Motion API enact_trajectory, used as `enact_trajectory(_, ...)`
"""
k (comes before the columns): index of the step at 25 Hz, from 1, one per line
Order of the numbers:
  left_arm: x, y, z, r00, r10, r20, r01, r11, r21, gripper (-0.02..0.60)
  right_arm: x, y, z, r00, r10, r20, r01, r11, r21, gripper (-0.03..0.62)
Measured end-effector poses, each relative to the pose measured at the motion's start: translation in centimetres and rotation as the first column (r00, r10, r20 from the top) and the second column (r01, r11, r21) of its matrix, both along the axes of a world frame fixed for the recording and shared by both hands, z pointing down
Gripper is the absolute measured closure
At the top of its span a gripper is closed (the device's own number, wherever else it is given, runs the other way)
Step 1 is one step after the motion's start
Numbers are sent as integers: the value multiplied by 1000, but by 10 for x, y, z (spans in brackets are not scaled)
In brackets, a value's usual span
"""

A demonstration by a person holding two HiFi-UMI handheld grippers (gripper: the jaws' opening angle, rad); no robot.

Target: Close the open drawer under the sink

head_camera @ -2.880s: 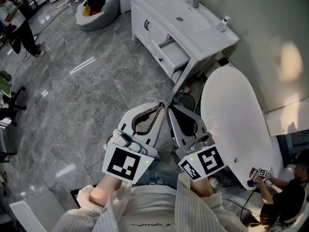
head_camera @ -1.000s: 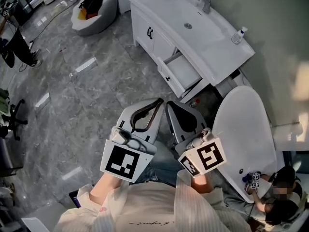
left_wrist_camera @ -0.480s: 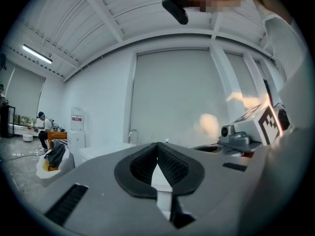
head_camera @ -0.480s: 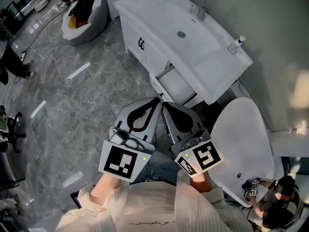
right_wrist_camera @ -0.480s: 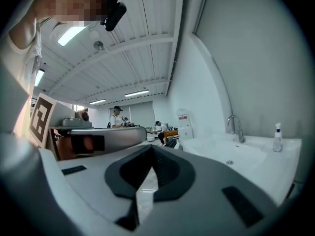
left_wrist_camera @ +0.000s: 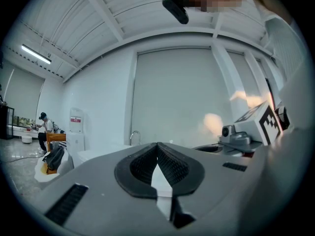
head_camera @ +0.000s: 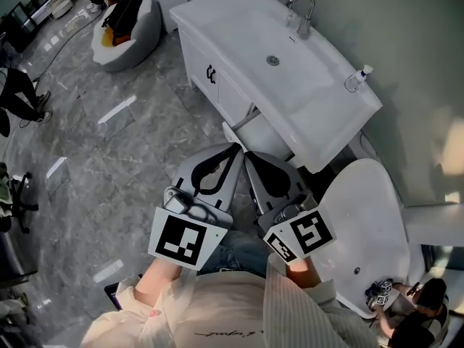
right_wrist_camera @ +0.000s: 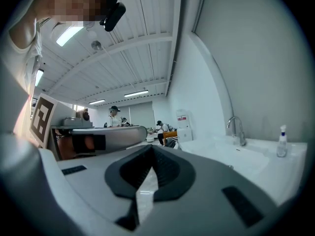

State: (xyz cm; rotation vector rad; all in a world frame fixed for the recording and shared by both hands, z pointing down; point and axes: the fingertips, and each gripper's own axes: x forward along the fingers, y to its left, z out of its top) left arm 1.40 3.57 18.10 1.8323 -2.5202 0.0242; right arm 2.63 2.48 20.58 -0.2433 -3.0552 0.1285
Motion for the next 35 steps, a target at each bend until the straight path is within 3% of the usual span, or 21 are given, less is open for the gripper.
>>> enact_trajectory(11, -20, -10, 3, 999, 42, -5, -42, 999, 7, 565, -18, -12, 4, 999, 46, -13, -46, 999, 2, 585)
enact_trajectory(20, -66, -36, 8, 981, 194, -25, -193, 981, 10, 565, -59, -35, 14, 978, 204, -46, -204, 979, -1, 585)
enact_trajectory(27, -109, -67, 8, 930, 365, -26, -366, 931, 0, 565, -101, -62, 17, 925, 376, -55, -379, 924, -43, 585)
enact_trajectory(35, -145, -96, 11, 852, 523, -24, -523, 852, -7, 565, -136, -87, 24, 849, 524, -71, -527, 849, -42, 585)
